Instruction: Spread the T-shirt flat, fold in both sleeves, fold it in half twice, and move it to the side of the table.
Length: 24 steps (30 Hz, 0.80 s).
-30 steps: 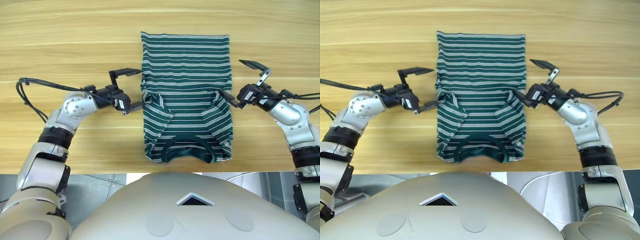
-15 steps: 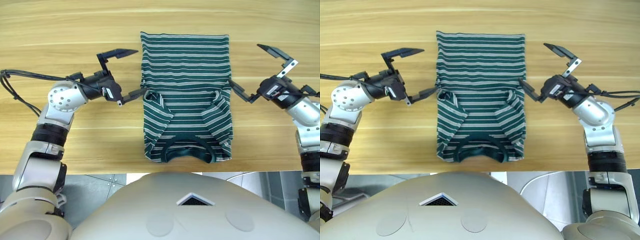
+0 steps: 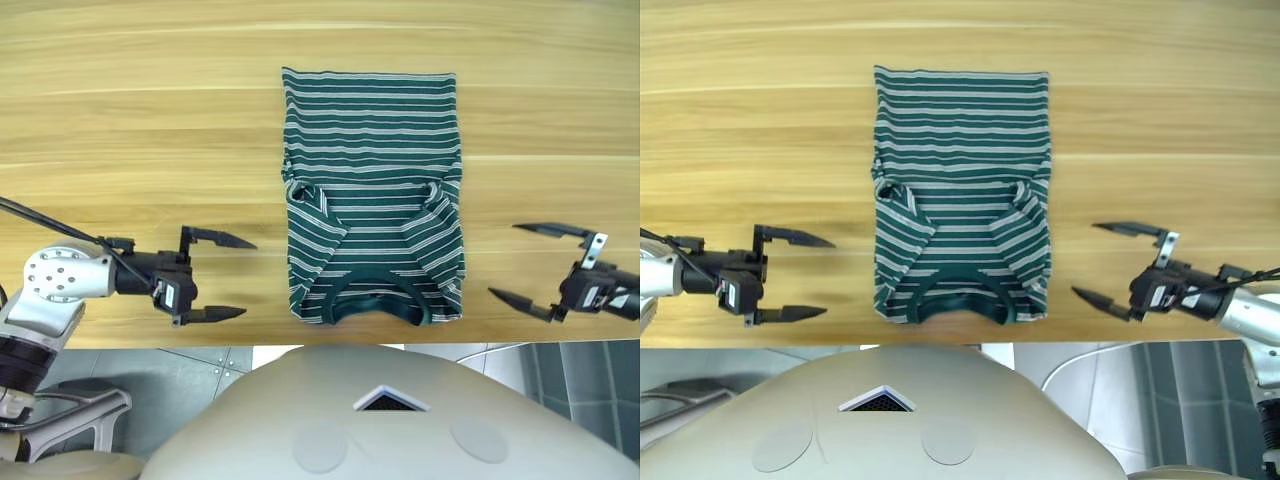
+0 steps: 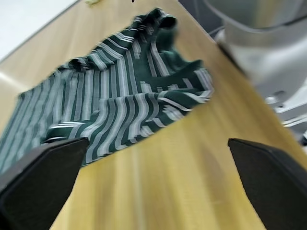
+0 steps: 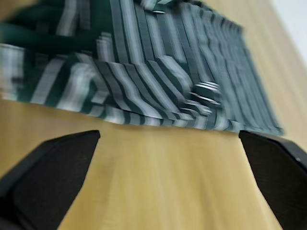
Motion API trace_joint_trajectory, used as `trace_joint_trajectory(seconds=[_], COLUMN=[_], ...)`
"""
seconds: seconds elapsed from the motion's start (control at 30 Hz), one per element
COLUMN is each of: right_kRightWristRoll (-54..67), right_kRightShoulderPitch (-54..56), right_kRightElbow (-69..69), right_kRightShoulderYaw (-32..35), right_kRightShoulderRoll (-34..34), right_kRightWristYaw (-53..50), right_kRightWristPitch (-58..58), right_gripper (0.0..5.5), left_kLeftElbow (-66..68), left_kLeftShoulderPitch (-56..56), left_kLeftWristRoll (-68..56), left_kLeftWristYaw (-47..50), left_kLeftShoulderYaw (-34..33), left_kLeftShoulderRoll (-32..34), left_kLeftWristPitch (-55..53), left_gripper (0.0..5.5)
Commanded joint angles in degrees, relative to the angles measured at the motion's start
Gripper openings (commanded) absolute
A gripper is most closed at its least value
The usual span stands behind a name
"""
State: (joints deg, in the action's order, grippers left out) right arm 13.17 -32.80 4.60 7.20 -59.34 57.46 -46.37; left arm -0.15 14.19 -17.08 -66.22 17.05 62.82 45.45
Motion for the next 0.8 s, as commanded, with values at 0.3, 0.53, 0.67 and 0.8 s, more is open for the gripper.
trace_joint_trajectory(seconds=[0.3,0.53,0.67,0.8], right_kRightWristRoll=[-8.7,-10.7,-11.0,-11.2], right_kRightShoulderPitch=[3.1,3.5,3.5,3.7], right_kRightElbow=[-3.2,-3.7,-4.0,-3.9], right_kRightShoulderYaw=[-11.3,-12.1,-12.1,-12.1], right_kRightShoulderRoll=[3.7,3.3,2.8,2.4], right_kRightWristYaw=[0.9,-0.1,-0.5,-0.5], right_kRightWristPitch=[4.0,4.5,4.8,5.0], right_gripper=[5.37,5.05,4.35,3.67], left_kLeftElbow=[-4.0,-3.9,-2.7,-1.6], left_kLeftShoulderPitch=[0.4,-1.5,-2.2,-3.3], left_kLeftWristRoll=[23.2,27.0,27.8,29.2], left_kLeftWristYaw=[10.8,12.4,12.8,13.0], left_kLeftShoulderYaw=[3.7,5.9,6.6,7.3], left_kLeftShoulderRoll=[-12.8,-14.4,-14.0,-13.6], left_kLeftWristPitch=[-1.8,-2.7,-2.1,-1.3], left_gripper=[5.40,5.40,5.07,4.43])
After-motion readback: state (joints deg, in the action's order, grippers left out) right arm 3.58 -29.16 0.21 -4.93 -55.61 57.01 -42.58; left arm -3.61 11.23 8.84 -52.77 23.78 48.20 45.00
